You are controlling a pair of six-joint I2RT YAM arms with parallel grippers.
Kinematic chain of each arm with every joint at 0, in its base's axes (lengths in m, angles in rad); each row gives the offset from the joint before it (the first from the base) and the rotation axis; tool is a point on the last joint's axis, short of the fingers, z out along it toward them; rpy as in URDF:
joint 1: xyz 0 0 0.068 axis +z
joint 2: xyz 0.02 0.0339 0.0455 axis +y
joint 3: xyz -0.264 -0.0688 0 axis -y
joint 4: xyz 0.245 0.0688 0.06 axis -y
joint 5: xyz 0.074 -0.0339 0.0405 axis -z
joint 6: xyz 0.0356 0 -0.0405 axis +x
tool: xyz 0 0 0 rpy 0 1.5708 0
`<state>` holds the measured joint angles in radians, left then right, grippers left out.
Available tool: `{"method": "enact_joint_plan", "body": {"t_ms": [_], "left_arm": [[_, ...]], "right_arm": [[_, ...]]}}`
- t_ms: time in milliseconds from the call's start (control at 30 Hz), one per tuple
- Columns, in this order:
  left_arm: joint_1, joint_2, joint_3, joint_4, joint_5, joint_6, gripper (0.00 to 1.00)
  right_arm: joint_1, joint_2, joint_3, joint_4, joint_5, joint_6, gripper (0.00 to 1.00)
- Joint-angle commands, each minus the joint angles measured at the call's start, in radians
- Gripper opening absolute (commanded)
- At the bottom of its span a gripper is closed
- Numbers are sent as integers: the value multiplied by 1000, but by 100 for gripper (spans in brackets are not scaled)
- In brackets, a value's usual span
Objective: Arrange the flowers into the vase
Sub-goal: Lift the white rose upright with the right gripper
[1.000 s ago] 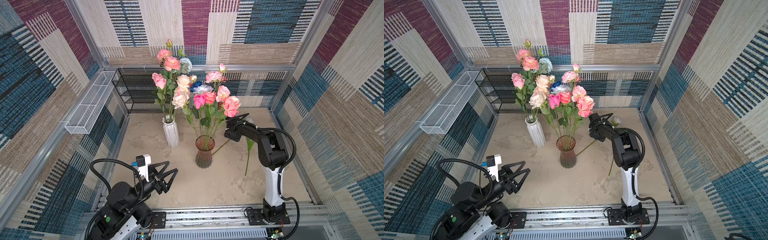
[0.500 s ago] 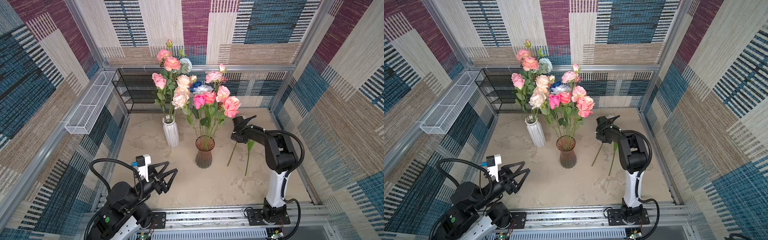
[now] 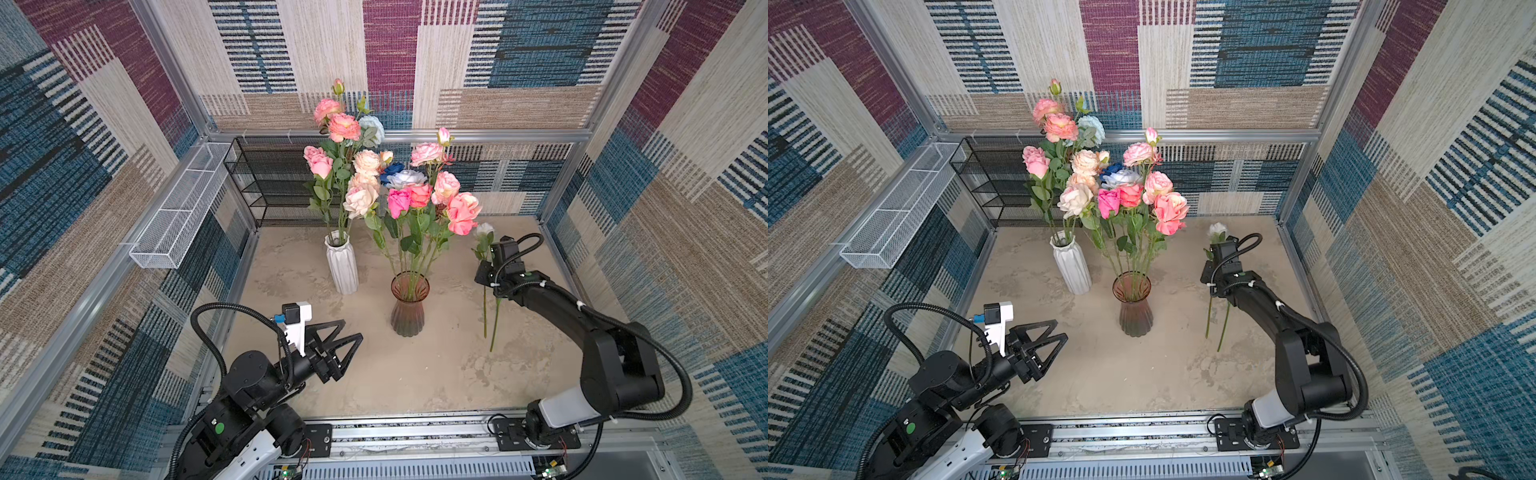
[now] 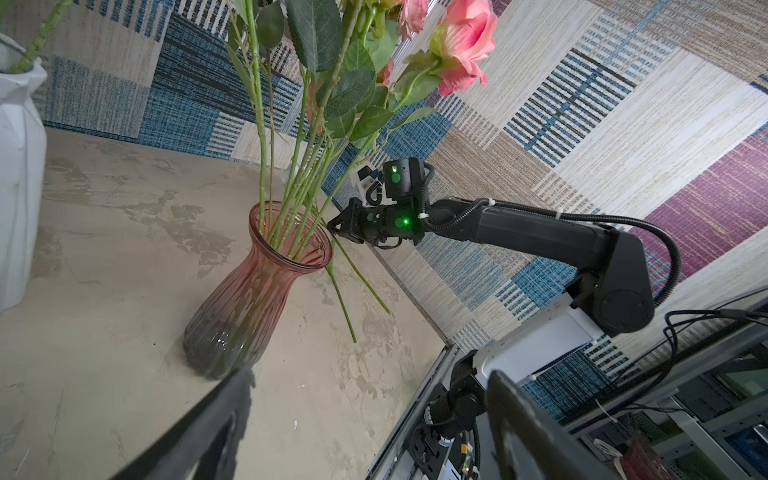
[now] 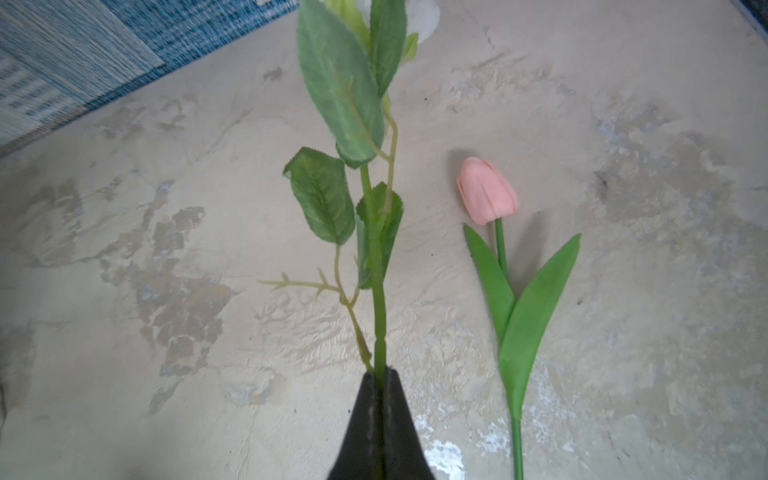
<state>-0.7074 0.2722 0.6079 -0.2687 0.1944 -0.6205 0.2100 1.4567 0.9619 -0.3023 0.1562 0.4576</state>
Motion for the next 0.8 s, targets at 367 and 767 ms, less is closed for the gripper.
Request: {"method": "enact_joint_plan", "body": {"t_ms": [367,767], "left_arm": [[1,19,1,27,19,-26,89],[2,-10,-17,17,10,-17,89]], "right_arm": [[97,-98,-247,43,-165,60,0],[98,48,-89,-85,-201,-19,47]]}}
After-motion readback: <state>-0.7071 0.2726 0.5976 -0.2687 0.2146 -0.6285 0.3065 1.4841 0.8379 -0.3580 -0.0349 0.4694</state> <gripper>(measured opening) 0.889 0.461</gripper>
